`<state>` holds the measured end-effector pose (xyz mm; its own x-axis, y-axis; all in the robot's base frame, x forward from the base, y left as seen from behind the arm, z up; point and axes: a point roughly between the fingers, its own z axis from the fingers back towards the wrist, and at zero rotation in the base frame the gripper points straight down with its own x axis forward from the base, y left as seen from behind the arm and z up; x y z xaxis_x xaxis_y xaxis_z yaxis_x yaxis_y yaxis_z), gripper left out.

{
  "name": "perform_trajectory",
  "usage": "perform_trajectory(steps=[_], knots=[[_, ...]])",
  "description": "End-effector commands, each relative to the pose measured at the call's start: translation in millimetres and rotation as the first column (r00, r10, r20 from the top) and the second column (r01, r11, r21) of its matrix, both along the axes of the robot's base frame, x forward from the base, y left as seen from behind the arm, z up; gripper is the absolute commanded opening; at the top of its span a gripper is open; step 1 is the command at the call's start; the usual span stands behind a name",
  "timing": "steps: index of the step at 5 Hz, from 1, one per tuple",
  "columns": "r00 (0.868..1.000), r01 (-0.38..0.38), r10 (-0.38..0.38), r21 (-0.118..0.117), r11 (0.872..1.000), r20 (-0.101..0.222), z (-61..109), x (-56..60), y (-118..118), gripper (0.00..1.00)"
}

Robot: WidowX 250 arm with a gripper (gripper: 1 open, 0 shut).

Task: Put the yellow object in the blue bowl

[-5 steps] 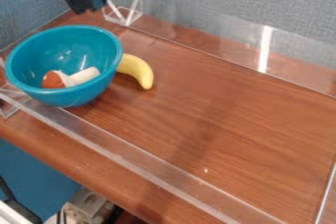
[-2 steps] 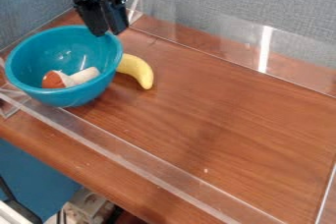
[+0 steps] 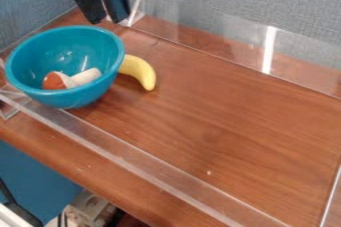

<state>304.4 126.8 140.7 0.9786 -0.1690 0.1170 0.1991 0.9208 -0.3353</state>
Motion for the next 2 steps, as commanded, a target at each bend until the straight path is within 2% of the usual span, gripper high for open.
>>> perform_trajectory(steps=[1,2], knots=[[0.997,0.037,-0.040,0.058,0.998,0.066,16.2,-12.3,7.4,1.00],[0.997,0.013,-0.017,0.066,0.998,0.074,14.8,-15.2,2.3,1.00]])
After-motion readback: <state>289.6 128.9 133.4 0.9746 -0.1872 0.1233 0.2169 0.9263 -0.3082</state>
